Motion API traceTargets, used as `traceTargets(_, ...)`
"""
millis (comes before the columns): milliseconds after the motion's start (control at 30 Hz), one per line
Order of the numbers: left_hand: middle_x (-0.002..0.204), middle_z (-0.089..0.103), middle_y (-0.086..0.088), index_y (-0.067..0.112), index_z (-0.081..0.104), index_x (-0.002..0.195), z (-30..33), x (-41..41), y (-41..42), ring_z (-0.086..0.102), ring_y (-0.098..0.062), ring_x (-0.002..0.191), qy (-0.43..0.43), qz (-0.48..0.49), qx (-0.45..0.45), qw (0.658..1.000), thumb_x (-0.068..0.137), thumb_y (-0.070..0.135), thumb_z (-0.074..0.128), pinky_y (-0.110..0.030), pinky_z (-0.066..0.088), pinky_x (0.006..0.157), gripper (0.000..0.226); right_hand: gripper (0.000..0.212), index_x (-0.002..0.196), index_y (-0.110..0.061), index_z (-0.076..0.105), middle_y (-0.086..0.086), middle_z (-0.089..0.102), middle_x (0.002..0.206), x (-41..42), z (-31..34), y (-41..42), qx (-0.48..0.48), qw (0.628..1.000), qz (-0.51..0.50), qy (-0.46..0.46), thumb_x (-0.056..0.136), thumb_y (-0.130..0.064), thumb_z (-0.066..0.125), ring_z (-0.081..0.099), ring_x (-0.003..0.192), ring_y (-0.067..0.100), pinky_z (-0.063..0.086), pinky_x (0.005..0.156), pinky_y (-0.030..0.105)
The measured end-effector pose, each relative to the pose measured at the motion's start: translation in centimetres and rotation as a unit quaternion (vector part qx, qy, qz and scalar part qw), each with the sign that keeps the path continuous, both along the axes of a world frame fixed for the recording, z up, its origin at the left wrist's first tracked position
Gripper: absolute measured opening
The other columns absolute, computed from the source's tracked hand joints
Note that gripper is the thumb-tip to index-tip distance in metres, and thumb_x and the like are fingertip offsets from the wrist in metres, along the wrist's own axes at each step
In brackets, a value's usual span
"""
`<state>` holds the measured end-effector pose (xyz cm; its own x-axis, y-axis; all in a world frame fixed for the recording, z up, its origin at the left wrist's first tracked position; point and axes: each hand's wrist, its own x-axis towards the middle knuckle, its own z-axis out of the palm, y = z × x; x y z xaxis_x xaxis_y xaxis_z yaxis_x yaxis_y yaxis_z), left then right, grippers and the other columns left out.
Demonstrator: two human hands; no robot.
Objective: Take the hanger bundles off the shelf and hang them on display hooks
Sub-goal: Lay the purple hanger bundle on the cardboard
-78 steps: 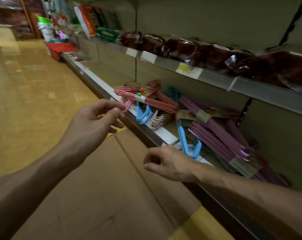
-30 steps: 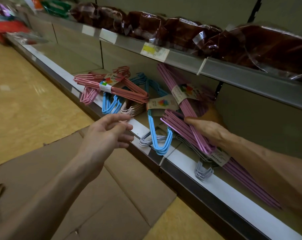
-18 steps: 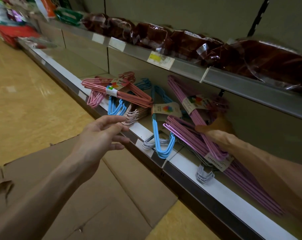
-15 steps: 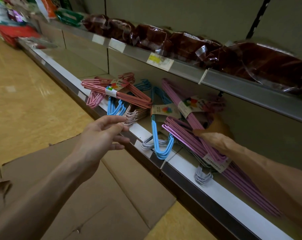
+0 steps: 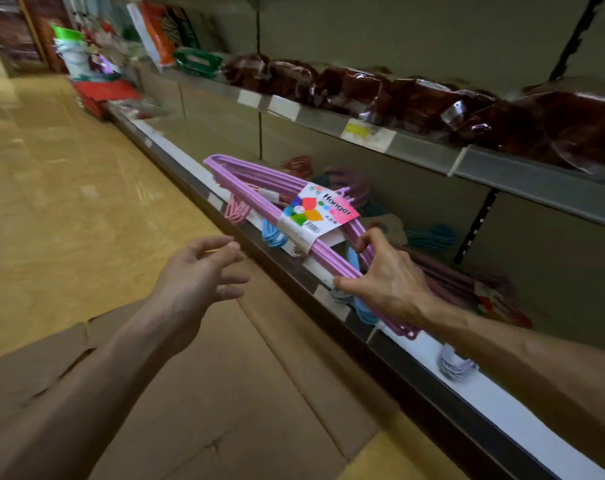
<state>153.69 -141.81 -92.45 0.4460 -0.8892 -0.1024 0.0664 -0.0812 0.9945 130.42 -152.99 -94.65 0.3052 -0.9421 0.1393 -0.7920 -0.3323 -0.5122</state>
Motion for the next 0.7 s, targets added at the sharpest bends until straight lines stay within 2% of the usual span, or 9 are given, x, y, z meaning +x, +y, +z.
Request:
traceTargets(100,0.121,0.062,-0.01,0.013,0.054,0.129,0.3,2.2,1.0,0.069,-0.029,0.1,0.061,0.061,0.01,0.996,0.097,0.029,0.061,-0.043,0.057,0.086,0.037,0.054,0.099,-0.033,0.035,-0.006,0.058,0.088,2.9,0.0,2.1,-0.009,0.998,0.065,-0.006,0.069,-0.052,0.075,0.057,0.072,0.015,0.05,0.062,0.041)
traceTargets(233,0.131,0.056,-0.013,0.014,0.05,0.135,0.9,4.8,2.4,0.063,-0.032,0.11,0.144,0.143,-0.005,0.979,0.093,0.039,0.065,-0.05,0.053,0.095,0.051,0.053,0.094,-0.03,0.036,-0.007,0.056,0.085,6.6,0.4,4.8,-0.028,0.99,0.136,-0.024,0.067,-0.052,0.076,0.054,0.076,0.016,0.049,0.067,0.04)
traceTargets(300,0.127,0.059,-0.015,0.018,0.057,0.125,1.3,6.0,3.1,0.063,-0.033,0.111,0.183,0.17,-0.035,0.968,0.091,0.041,0.067,-0.052,0.052,0.097,0.042,0.053,0.093,-0.03,0.035,-0.011,0.053,0.084,8.2,0.5,6.1,-0.035,0.985,0.167,-0.037,0.067,-0.053,0.076,0.05,0.072,0.01,0.047,0.066,0.04)
traceTargets(367,0.117,0.065,-0.014,0.02,0.058,0.111,1.8,7.1,3.9,0.067,-0.031,0.106,0.227,0.202,-0.081,0.949,0.088,0.042,0.07,-0.051,0.054,0.093,0.034,0.054,0.093,-0.031,0.034,-0.013,0.05,0.082,9.9,0.6,7.3,-0.039,0.98,0.19,-0.05,0.068,-0.055,0.076,0.048,0.07,0.008,0.044,0.062,0.038)
traceTargets(400,0.114,0.067,-0.014,0.019,0.056,0.114,1.9,7.9,4.1,0.07,-0.031,0.102,0.248,0.21,-0.104,0.94,0.085,0.044,0.073,-0.052,0.056,0.089,0.041,0.055,0.092,-0.031,0.033,-0.013,0.048,0.081,10.7,0.7,8.0,-0.045,0.977,0.202,-0.053,0.069,-0.055,0.077,0.047,0.068,0.007,0.04,0.06,0.035)
traceTargets(500,0.118,0.07,-0.021,0.017,0.042,0.14,2.0,9.8,5.1,0.071,-0.04,0.101,0.328,0.203,-0.165,0.908,0.06,0.052,0.089,-0.065,0.053,0.086,0.1,0.055,0.094,-0.035,0.03,-0.017,0.044,0.081,13.1,1.0,9.9,-0.061,0.965,0.246,-0.062,0.072,-0.055,0.077,0.045,0.068,-0.001,0.035,0.062,0.027)
traceTargets(533,0.117,0.071,-0.019,0.018,0.038,0.144,1.8,10.6,5.3,0.071,-0.041,0.1,0.334,0.212,-0.177,0.901,0.061,0.055,0.087,-0.068,0.051,0.085,0.103,0.056,0.096,-0.037,0.029,-0.018,0.042,0.082,13.7,1.1,10.5,-0.064,0.962,0.258,-0.062,0.073,-0.056,0.077,0.044,0.07,-0.003,0.035,0.063,0.026)
traceTargets(633,0.107,0.076,-0.008,0.021,0.041,0.139,2.0,12.4,6.4,0.074,-0.033,0.091,0.296,0.294,-0.199,0.887,0.093,0.049,0.059,-0.062,0.056,0.081,0.056,0.066,0.108,-0.041,0.028,-0.022,0.044,0.09,15.5,1.2,11.7,-0.025,0.957,0.28,-0.07,0.07,-0.064,0.077,0.049,0.079,-0.004,0.049,0.073,0.029)
traceTargets(700,0.105,0.076,-0.007,0.02,0.042,0.139,2.1,13.8,7.0,0.075,-0.032,0.088,0.277,0.306,-0.202,0.888,0.098,0.044,0.052,-0.057,0.058,0.077,0.049,0.075,0.118,-0.043,0.029,-0.016,0.052,0.105,16.4,1.6,12.2,0.072,0.947,0.277,-0.148,0.066,-0.066,0.079,0.061,0.089,0.005,0.057,0.079,0.035)
